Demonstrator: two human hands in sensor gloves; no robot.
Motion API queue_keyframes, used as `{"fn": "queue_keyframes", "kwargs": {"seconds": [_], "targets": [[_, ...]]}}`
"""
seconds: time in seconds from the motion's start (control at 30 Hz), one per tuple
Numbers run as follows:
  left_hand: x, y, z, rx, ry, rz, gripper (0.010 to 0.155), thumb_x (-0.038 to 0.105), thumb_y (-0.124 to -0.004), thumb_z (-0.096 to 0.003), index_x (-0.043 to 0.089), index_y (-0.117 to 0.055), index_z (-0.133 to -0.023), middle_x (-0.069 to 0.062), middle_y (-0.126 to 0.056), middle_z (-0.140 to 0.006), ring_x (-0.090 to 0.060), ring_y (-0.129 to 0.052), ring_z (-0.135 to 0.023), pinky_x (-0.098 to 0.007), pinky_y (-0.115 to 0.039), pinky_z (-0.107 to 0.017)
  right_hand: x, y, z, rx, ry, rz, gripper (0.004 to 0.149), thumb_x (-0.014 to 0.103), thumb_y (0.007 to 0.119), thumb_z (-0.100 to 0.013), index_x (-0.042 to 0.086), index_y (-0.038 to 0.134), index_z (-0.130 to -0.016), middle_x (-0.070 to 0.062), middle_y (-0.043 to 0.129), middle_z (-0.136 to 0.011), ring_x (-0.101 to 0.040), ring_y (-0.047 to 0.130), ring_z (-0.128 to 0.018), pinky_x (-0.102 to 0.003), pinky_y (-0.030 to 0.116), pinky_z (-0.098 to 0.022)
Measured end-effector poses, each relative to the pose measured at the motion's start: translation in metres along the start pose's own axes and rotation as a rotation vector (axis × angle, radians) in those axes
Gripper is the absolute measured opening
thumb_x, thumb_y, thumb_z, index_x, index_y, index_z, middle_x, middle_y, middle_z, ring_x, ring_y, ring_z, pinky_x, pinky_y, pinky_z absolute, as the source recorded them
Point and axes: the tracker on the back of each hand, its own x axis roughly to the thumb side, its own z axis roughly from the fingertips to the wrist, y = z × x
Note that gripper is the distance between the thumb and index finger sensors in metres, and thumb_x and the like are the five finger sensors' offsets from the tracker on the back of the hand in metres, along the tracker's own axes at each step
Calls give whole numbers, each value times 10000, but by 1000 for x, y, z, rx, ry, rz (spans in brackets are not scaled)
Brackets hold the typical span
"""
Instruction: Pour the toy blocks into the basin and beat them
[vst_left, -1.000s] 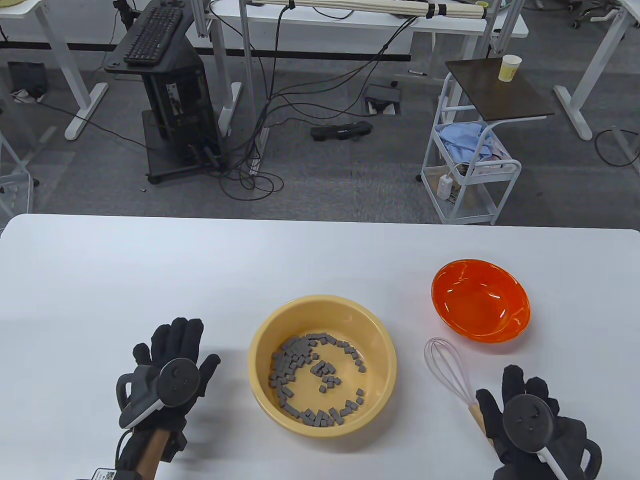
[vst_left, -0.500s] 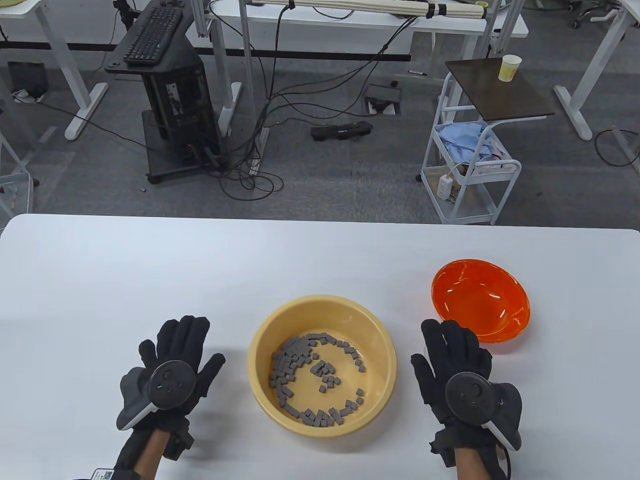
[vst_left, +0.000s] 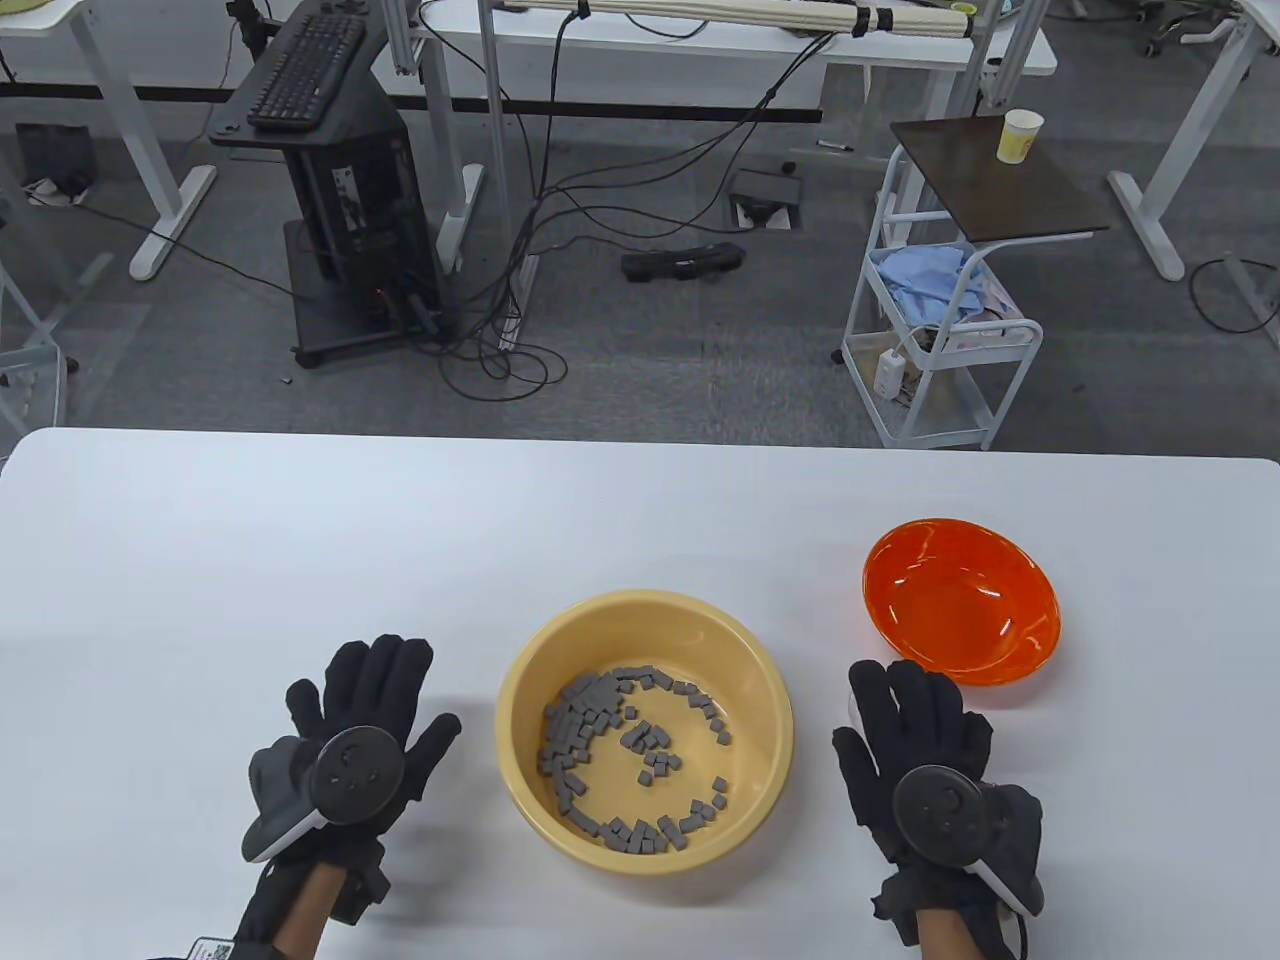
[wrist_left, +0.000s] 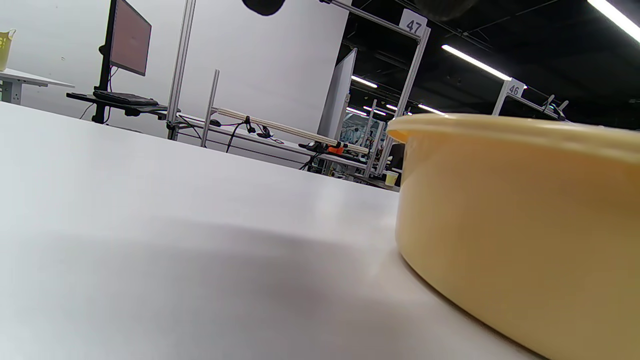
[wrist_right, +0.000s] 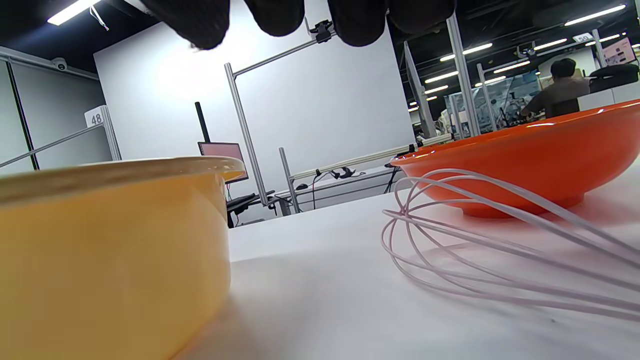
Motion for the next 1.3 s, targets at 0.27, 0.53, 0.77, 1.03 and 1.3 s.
{"fn": "queue_keyframes", "kwargs": {"seconds": [0.27,0.53,0.77,1.03,1.3], "targets": [[-7,0,1,5,21,7,737,519,-479,-690,77,-226,-1223,-317,-258,-1281,-653,-265,-1146,-894,-218,-653,0,-1,1,-11,-7,4,597,421,578,-700,174,353,-1195,-289,314,-1230,-633,283,-1066,-860,241,-690],[-8,1,1,20,23,17,737,520,-479,-689,78,-226,-1222,-315,-254,-1281,-655,-263,-1145,-894,-216,-653,0,-3,2,-26,-4,11,591,421,578,-700,180,364,-1195,-289,320,-1230,-636,285,-1063,-862,240,-688],[-10,4,2,37,30,29,738,520,-481,-690,79,-224,-1223,-315,-250,-1282,-654,-262,-1145,-895,-215,-653,0,-2,3,-20,-2,13,589,422,579,-700,181,370,-1195,-291,324,-1229,-640,288,-1061,-863,242,-686],[-11,5,3,37,32,22,736,519,-485,-690,81,-226,-1222,-315,-253,-1281,-656,-263,-1144,-896,-217,-651,1,-1,4,-7,2,8,589,423,578,-700,178,374,-1195,-292,328,-1229,-641,296,-1060,-865,243,-684],[-11,6,3,37,37,18,737,517,-487,-690,79,-227,-1222,-314,-255,-1281,-655,-265,-1144,-896,-217,-650,3,0,3,0,-6,11,590,425,580,-699,178,375,-1195,-292,332,-1228,-641,304,-1059,-865,246,-684]]}}
